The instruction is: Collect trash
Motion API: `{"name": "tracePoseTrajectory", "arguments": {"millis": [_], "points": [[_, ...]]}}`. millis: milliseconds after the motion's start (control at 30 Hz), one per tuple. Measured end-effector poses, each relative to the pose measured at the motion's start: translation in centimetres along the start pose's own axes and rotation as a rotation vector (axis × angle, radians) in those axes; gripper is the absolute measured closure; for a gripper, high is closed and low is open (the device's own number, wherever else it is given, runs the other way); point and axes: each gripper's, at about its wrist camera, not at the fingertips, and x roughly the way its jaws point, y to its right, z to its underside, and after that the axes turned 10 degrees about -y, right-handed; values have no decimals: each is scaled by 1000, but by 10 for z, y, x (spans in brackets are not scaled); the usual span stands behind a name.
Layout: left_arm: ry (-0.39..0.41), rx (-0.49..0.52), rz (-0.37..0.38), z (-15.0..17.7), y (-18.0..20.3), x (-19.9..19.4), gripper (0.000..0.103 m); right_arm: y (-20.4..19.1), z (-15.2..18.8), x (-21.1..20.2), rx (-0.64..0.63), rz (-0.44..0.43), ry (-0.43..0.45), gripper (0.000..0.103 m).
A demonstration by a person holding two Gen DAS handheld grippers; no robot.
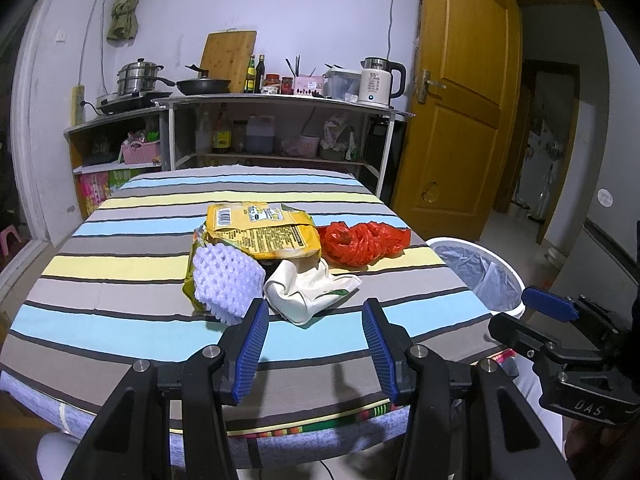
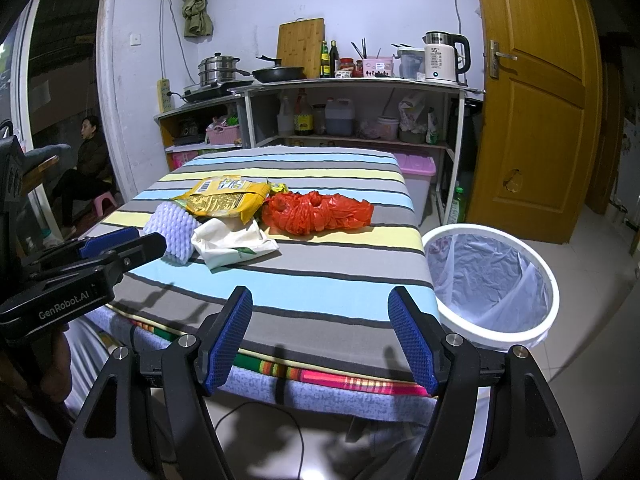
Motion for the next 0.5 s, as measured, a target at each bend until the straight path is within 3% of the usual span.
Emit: {"name": "tracePoseTrajectory", "arguments": {"millis": [467, 500], "points": [[-8, -32, -3, -3, -12, 6, 55, -1, -5, 7, -9, -8, -10, 32], [-12, -36, -13, -4, -15, 8, 50, -2, -6, 9, -12, -10, -11, 32]]}}
